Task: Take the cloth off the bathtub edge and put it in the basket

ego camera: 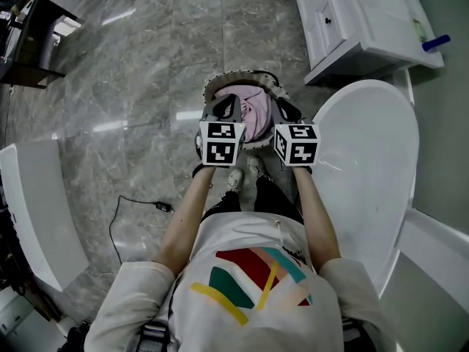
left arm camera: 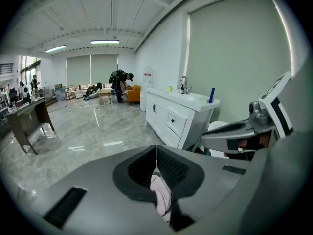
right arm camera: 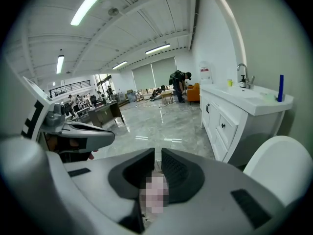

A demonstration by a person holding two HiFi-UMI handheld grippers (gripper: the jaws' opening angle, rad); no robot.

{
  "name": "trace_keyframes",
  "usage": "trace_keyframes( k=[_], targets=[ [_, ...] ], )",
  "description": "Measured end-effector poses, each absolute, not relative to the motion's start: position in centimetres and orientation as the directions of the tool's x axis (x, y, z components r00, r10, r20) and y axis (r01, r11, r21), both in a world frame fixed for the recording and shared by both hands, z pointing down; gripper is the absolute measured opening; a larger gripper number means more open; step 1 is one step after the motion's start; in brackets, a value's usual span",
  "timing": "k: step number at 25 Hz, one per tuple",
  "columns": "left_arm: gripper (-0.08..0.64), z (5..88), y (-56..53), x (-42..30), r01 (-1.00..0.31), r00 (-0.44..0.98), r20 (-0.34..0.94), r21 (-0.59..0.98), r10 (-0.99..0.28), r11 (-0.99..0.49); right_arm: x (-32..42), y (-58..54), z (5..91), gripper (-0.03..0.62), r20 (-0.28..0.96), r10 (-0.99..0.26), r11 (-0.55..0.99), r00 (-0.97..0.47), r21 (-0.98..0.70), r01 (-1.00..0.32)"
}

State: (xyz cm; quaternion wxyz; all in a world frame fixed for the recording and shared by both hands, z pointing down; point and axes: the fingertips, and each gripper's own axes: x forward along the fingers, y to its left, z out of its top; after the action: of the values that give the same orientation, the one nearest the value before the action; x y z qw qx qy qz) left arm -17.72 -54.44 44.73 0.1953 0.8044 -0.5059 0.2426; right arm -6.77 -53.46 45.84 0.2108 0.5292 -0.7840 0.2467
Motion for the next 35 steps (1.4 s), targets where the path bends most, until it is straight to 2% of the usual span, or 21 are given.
trace_keyframes(
  k=[8,15,21,27,35],
  targets=[
    [0.018,37.9,-56.1,-17.8,-0.908,0.391,0.470,0.056,-0.792,-0.415,-6.8,-55.6,37.6,0.028,0.449,-0.820,0.339,-0.354,-0.116,-0.934],
    [0.018,28.9,-55.5,-18.7,-0.917,0.390,0.317,0.056,-0.864,-0.394,-7.2,-54.9,27.3,0.023,0.250,-0.900,0.359,-0.358,-0.043,-0.932],
    [0.018,23.0,-53.3,-20.0,-0.935,0.351,0.231,0.034,-0.908,-0.353,-8.1,-52.1,20.3,0.015,0.103,-0.910,0.403,-0.403,-0.024,-0.915],
    [0.018,20.6,-51.4,-20.7,-0.943,0.330,0.178,0.031,-0.927,-0.330,-8.9,-49.7,18.7,0.012,0.081,-0.905,0.421,-0.419,0.022,-0.907],
    [0.018,20.4,-50.4,-20.5,-0.945,0.326,0.177,0.048,-0.929,-0.323,-8.9,-49.0,19.1,0.012,0.110,-0.899,0.430,-0.424,0.034,-0.902]
  ],
)
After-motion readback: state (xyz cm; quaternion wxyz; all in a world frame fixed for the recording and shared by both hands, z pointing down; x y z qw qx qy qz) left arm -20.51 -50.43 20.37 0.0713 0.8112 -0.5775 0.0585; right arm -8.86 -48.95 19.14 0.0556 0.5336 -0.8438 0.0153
